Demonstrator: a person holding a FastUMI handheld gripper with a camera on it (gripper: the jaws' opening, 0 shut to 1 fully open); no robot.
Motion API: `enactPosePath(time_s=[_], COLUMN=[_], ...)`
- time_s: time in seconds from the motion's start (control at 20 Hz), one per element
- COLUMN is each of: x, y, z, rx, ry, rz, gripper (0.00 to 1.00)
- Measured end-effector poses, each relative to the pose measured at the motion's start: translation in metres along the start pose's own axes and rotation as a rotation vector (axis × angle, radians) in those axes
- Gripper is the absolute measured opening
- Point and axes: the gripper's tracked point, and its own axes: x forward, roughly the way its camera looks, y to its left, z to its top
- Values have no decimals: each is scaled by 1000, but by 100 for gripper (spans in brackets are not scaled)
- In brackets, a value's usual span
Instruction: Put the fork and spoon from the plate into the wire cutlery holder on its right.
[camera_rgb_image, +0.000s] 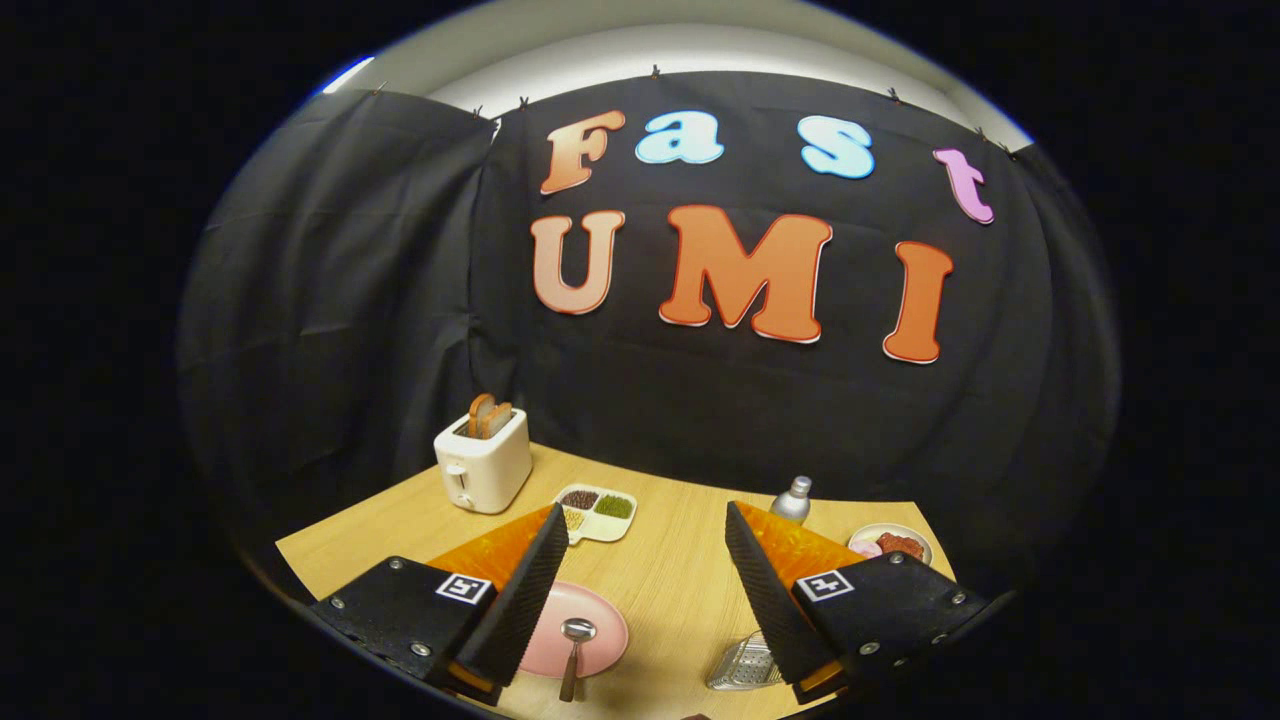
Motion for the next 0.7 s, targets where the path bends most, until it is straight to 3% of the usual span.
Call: enactPosePath(time_s=[0.7], x=[42], y=[70], z=[-151], rx=[-65], ry=[487], rz=[164], gripper=[83])
